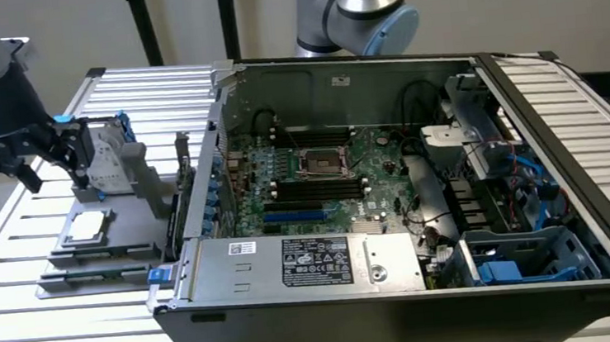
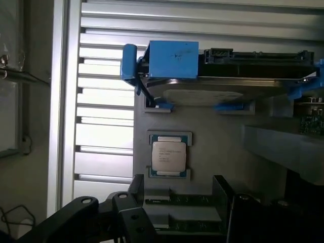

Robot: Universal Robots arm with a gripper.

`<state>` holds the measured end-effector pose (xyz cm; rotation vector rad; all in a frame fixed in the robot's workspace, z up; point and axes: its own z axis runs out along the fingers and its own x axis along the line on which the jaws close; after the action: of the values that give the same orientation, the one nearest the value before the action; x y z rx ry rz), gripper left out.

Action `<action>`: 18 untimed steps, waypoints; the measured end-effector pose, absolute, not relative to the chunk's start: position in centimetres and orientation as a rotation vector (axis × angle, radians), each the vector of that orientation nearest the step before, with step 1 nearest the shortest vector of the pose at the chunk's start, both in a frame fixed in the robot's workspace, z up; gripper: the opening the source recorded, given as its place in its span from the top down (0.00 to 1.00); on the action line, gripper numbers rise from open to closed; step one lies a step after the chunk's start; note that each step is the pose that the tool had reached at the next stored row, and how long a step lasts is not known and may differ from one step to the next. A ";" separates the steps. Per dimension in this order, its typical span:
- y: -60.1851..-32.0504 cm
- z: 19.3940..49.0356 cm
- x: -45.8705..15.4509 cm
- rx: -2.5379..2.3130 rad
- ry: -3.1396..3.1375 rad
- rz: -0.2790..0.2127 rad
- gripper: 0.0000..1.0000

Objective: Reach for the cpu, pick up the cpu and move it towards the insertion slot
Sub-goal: 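Pick up the cpu and move it towards the insertion slot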

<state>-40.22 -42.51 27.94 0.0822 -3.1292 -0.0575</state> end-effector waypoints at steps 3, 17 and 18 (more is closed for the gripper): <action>-42.5 27.4 -40.2 0.082 -3.129 -0.057 0.35; -42.6 24.8 -40.3 0.082 -3.129 -0.057 0.35; -42.6 24.7 -40.3 0.082 -3.129 -0.057 0.35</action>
<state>-40.34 -42.60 24.66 0.0822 -3.1292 -0.0575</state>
